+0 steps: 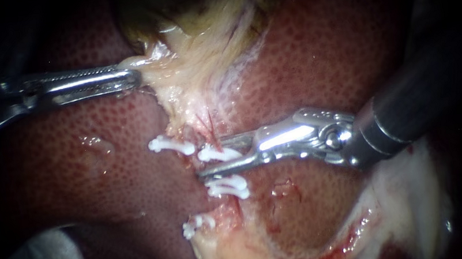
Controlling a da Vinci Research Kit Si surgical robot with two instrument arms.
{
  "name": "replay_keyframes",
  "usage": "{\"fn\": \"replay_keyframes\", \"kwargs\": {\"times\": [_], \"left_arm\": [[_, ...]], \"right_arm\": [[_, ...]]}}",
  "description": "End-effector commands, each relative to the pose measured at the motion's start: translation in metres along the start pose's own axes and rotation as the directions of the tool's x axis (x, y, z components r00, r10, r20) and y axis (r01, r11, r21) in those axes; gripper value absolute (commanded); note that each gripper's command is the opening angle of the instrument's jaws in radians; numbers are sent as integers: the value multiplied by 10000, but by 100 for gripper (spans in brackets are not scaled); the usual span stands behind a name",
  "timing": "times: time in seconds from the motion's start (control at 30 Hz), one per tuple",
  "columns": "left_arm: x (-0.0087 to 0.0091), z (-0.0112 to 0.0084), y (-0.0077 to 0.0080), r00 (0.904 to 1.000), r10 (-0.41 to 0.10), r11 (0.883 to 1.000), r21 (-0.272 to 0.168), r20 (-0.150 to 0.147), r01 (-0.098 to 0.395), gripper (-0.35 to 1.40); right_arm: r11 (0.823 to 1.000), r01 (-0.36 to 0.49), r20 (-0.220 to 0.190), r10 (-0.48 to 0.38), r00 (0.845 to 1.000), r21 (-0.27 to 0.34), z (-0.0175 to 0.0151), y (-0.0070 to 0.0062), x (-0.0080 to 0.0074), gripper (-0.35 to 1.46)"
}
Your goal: Going back third clip right tube
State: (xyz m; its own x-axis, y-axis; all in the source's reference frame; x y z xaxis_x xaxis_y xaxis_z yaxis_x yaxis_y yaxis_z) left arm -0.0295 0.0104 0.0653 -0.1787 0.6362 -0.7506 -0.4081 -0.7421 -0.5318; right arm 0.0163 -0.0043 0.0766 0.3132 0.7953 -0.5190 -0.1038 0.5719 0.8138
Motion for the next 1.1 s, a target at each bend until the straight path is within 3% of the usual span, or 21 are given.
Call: {"fn": "replay_keyframes", "kwargs": {"times": [0.03,0.63,0.73,0.9,1.0,1.1], "left_arm": [[0,0,0,10000,2,10000,-1,0,-2,-35],[-1,0,-2,10000,7,10000,-12,0,-7,-35],[-2,0,-2,10000,8,10000,-11,0,-8,-35],[-2,0,-2,10000,8,10000,-13,0,-8,-35],[-2,0,-2,10000,11,10000,-11,-1,-11,-35],[-3,0,-2,10000,13,10000,-6,-1,-13,-35]], "right_arm": [[9999,95,-26,-95,10000,-89,-1,1,0,49],[9989,455,-10,-455,9990,-100,-14,3,-3,49],[9981,499,157,-505,9986,375,-14,-4,-9,50],[9936,627,354,-663,9972,940,-8,-28,-18,50],[9936,574,366,-613,9975,976,-4,-35,-16,49],[9966,551,238,-566,9981,621,-3,-30,-11,49]]}}
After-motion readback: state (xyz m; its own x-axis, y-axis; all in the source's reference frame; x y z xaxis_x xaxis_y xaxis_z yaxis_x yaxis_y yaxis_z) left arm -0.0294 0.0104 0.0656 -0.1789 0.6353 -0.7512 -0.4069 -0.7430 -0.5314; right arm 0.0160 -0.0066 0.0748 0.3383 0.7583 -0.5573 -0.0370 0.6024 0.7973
